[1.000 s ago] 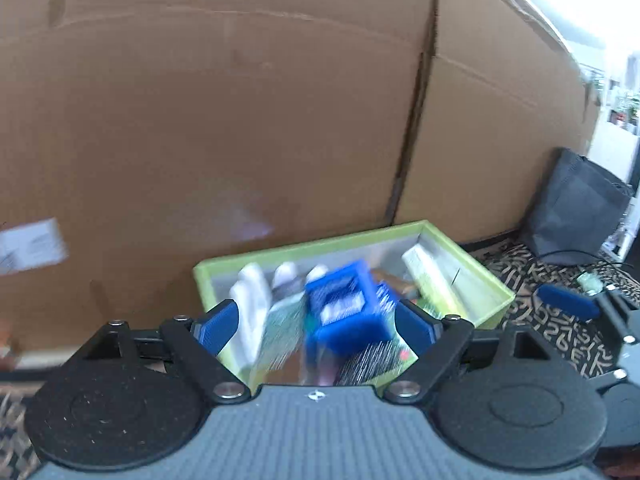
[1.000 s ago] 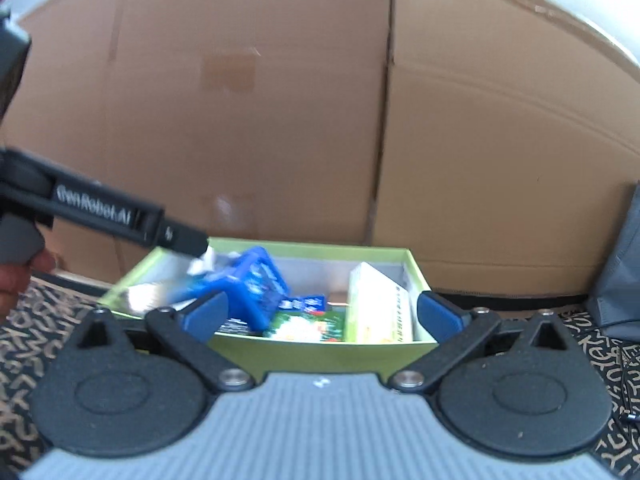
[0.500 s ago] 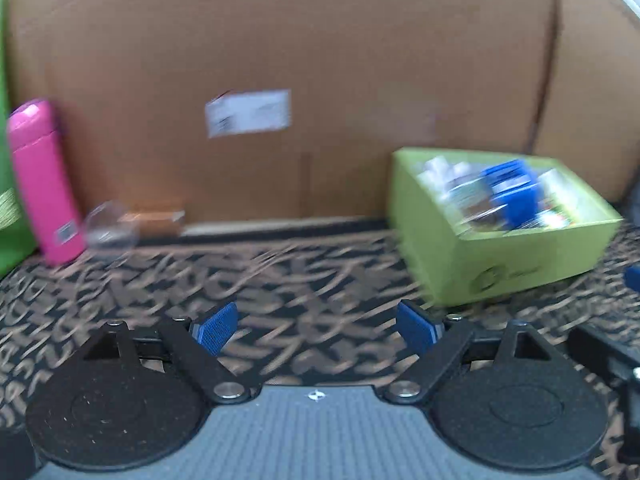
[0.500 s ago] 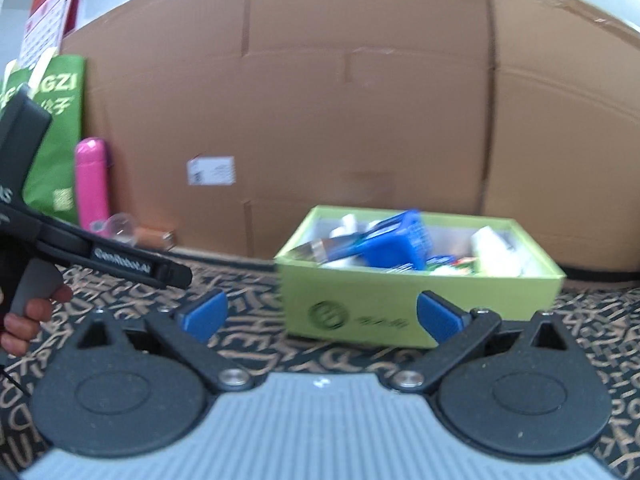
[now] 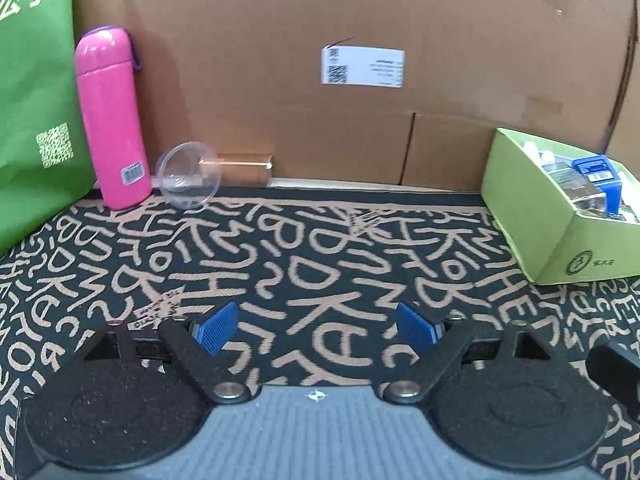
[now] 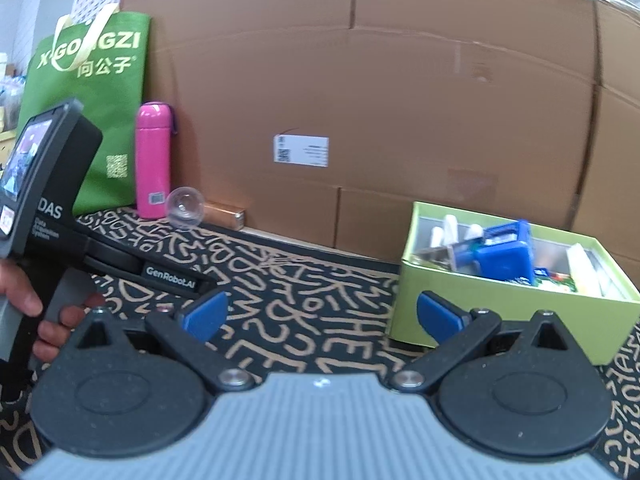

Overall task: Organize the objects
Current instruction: 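Grasp the clear plastic cup with left tool while right tool grasps copper box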

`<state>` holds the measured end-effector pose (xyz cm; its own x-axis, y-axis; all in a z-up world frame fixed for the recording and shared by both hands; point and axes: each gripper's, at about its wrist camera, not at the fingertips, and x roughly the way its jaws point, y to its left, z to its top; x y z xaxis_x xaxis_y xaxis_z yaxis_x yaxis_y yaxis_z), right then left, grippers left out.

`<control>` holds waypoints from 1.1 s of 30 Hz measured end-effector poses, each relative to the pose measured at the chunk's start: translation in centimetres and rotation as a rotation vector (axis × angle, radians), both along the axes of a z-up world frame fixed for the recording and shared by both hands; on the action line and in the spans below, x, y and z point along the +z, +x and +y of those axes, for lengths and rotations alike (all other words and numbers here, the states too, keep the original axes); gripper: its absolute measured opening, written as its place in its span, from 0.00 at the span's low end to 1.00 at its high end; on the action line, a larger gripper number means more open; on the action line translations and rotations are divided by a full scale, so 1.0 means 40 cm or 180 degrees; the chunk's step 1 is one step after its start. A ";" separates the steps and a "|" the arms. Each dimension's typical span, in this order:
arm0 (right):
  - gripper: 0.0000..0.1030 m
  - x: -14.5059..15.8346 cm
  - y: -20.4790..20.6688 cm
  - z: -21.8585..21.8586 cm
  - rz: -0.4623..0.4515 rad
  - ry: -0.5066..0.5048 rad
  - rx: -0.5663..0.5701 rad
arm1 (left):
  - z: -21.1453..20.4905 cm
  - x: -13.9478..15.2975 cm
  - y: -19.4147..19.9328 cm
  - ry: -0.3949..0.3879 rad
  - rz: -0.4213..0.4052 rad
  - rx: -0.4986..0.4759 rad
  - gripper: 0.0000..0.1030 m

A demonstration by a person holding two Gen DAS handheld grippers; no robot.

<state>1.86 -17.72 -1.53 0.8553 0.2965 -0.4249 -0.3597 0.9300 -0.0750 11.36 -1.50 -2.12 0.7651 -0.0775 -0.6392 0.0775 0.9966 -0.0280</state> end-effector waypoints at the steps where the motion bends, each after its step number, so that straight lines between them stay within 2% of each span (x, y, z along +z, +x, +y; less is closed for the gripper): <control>1: 1.00 -0.001 0.007 0.010 0.0010 -0.0012 0.0017 | 0.015 -0.001 0.005 -0.0018 -0.0006 -0.0004 0.87; 4: 1.00 -0.007 0.033 0.047 0.0053 -0.0057 0.0103 | 0.084 -0.003 0.031 -0.0102 -0.0018 0.0044 0.87; 8: 1.00 -0.023 0.082 0.108 0.0094 -0.0127 0.0232 | 0.197 0.002 0.080 -0.0214 -0.0088 0.0310 0.87; 11: 1.00 -0.036 0.125 0.152 0.0128 -0.0093 0.0290 | 0.245 0.016 0.143 -0.0118 -0.0255 0.0448 0.87; 14: 1.00 -0.048 0.176 0.191 0.0185 -0.0023 0.0333 | 0.265 0.023 0.219 0.0002 -0.0354 0.0458 0.86; 16: 1.00 -0.055 0.209 0.211 0.0207 0.0026 0.0356 | 0.270 0.019 0.265 0.0067 -0.0368 0.0455 0.81; 19: 0.97 -0.071 0.276 0.251 0.0282 0.0041 0.0378 | 0.269 0.000 0.328 0.0187 -0.0297 0.0417 0.68; 20: 0.95 -0.078 0.299 0.266 0.0304 0.0029 0.0395 | 0.270 -0.009 0.346 0.0201 -0.0246 0.0397 0.49; 21: 0.92 -0.084 0.322 0.282 0.0318 0.0012 0.0424 | 0.275 -0.017 0.362 0.0170 -0.0174 0.0344 0.16; 22: 0.86 -0.089 0.345 0.298 0.0329 -0.0009 0.0456 | 0.288 -0.026 0.377 0.0070 -0.0065 0.0297 0.08; 24: 0.79 -0.101 0.395 0.332 0.0352 -0.0035 0.0462 | 0.316 -0.029 0.368 -0.0107 -0.0029 0.0281 0.06; 29: 0.78 -0.131 0.526 0.414 0.0605 0.0170 0.0289 | 0.377 -0.003 0.266 -0.0120 -0.0168 0.0260 0.06; 33: 0.91 -0.156 0.590 0.488 0.0747 0.0325 0.0035 | 0.422 0.014 0.199 -0.0247 -0.0243 0.0299 0.06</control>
<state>25.47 1.79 -7.78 0.7333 0.3568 -0.5788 -0.3663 0.9245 0.1058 19.31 15.39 -1.57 0.8175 -0.0501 -0.5737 -0.0113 0.9946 -0.1029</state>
